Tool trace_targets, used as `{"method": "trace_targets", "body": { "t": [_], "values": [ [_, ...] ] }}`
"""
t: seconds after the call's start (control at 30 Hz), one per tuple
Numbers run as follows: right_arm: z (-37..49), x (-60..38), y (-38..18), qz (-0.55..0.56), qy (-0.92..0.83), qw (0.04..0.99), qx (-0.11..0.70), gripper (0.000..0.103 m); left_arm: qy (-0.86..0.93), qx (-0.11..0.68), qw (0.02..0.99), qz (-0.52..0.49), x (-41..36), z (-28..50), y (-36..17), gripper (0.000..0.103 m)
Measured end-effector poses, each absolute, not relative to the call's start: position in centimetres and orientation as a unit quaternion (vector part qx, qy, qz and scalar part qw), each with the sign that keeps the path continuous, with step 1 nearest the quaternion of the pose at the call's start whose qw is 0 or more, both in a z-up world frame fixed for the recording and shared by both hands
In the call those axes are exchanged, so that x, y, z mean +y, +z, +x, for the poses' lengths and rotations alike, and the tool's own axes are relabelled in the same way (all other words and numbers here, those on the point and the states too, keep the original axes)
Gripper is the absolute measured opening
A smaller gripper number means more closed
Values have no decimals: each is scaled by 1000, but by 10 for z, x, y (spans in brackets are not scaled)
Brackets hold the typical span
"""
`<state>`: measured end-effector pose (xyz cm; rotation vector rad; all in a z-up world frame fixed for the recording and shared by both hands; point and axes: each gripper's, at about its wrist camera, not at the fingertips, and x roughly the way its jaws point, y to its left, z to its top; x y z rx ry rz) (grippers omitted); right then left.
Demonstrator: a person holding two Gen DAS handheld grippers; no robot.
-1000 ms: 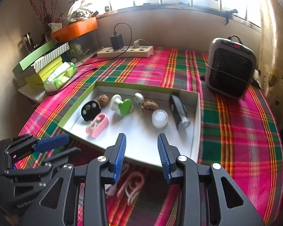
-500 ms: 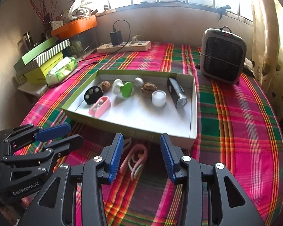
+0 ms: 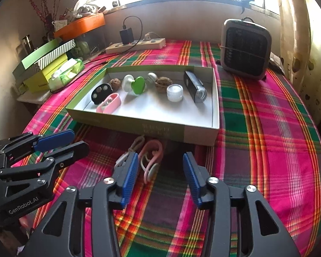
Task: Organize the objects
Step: 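Withdraw both tools from the lid toward the pink clip and white cable, then close the right gripper on the pink clip while the left gripper grasps the white USB cable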
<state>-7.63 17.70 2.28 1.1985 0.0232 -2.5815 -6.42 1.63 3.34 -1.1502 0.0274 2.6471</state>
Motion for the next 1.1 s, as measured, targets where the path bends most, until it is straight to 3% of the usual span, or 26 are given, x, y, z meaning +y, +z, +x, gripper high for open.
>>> {"method": "trace_targets", "body": {
  "t": [1.1],
  "values": [
    [-81,174,6,427,-897,105,43,52,898,-17,152,-413,16,-68,23,34]
  ]
}}
